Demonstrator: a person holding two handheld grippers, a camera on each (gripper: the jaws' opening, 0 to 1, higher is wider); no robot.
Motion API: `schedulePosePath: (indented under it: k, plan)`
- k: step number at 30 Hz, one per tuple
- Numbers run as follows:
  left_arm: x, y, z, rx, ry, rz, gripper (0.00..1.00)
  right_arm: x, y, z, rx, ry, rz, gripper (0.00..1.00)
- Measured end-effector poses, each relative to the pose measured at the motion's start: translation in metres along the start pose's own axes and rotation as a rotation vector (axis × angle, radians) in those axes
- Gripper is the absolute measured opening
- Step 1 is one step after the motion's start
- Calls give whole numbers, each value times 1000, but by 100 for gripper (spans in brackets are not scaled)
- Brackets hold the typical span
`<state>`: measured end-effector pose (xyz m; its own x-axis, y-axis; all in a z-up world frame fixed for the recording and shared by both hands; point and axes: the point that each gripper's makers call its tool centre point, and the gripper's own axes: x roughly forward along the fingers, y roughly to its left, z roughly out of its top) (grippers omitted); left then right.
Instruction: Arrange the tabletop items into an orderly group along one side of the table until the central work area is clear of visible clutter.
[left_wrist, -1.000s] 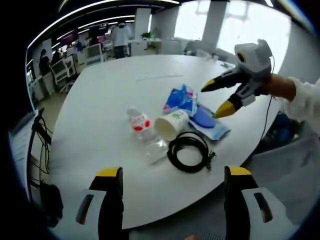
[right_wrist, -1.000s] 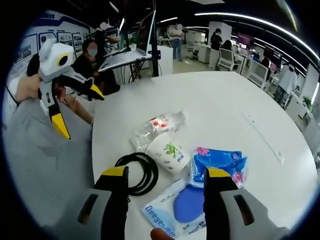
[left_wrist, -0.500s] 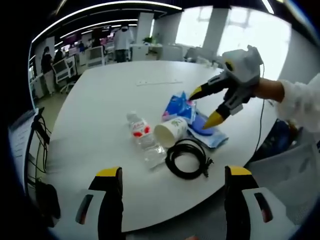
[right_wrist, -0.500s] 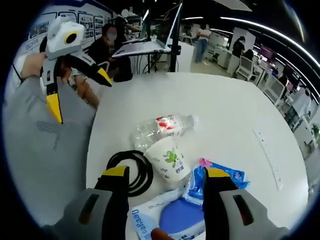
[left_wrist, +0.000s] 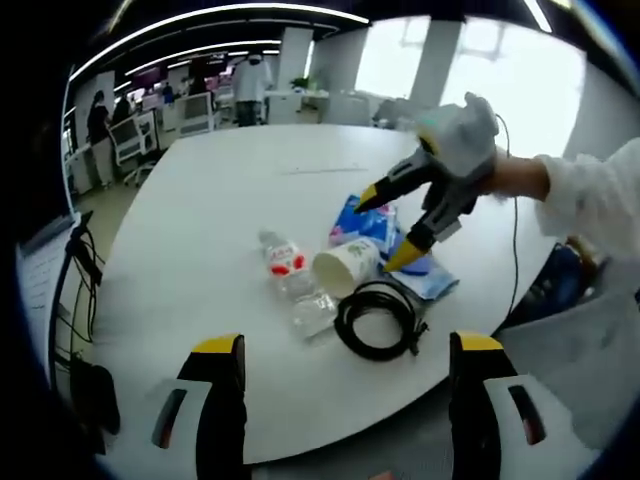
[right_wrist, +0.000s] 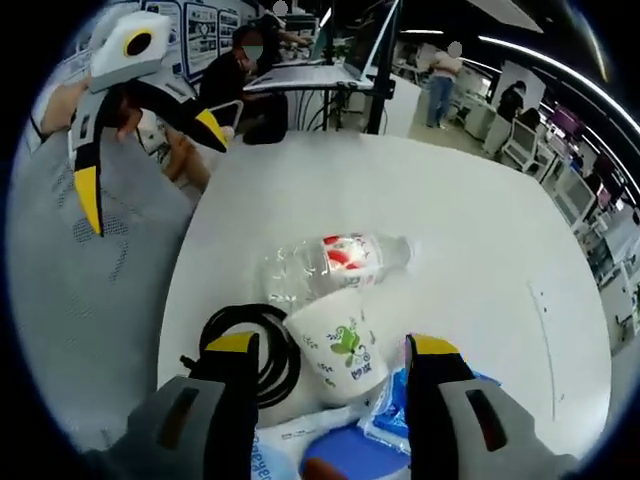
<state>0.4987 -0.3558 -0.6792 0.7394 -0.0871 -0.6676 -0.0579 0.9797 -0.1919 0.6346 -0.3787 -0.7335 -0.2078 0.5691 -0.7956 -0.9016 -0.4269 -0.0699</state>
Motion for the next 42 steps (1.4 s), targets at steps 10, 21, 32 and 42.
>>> schedulePosePath:
  k: [10,21,32,42]
  plan:
    - [0,1,0,-8,5,0,80,17,1,3,-16,18,32,56]
    - [1,4,-5,-13,26,5,79,34,-7,-7,-10,41,79,53]
    - [1,5,-6,-26,25,8,78,45,-13,-15,-21,81,114,50]
    - [0,6,-4,-33,15,10,78,50,-10,-18,-52,94,119,40]
